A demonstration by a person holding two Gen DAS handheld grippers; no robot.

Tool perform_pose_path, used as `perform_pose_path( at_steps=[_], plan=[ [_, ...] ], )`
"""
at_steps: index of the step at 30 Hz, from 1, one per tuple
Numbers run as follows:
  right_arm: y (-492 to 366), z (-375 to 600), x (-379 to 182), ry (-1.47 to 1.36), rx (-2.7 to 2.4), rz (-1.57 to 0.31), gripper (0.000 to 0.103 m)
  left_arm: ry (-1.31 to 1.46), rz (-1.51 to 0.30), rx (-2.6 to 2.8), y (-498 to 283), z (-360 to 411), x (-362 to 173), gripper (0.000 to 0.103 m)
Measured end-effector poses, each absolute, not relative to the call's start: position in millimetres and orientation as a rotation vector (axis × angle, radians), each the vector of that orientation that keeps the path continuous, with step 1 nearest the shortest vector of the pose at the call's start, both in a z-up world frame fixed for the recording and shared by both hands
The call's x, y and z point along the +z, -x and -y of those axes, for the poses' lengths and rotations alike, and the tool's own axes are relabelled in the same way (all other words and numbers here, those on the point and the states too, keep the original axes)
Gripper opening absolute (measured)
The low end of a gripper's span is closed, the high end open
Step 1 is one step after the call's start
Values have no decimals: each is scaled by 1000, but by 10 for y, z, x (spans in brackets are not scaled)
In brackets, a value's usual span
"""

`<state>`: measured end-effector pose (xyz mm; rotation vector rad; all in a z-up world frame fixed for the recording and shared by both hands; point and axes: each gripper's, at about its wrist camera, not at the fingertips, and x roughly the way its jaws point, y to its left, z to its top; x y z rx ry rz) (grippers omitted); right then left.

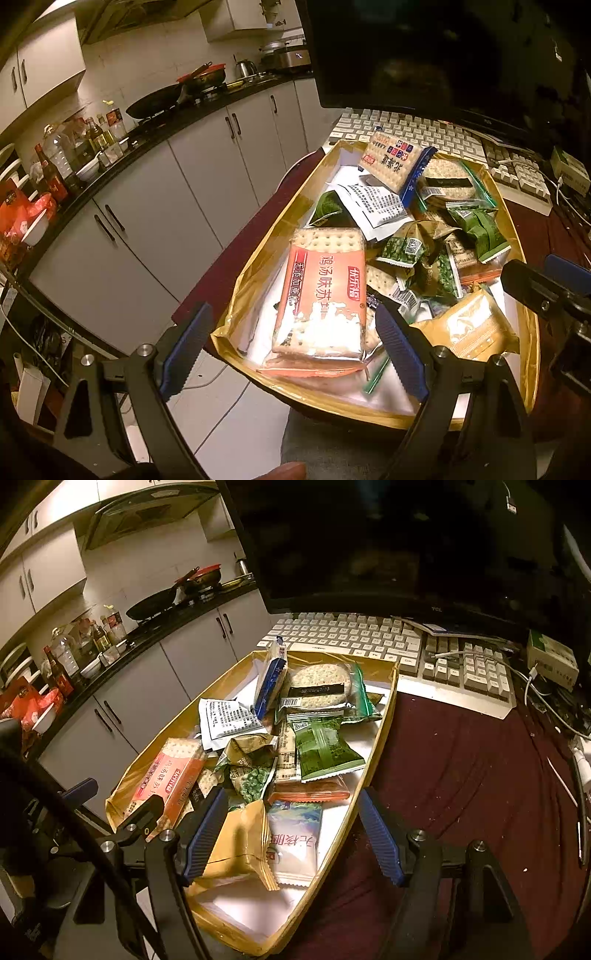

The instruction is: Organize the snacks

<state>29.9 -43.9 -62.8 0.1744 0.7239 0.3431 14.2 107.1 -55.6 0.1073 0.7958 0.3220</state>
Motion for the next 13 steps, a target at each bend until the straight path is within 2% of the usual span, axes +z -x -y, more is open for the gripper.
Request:
perform_pose_path(
  at_steps=[13],
  plan=[
    [-302,462,-658,-179,338,-731,73,-109,-789,318,-136,-1044,-580,90]
  ],
)
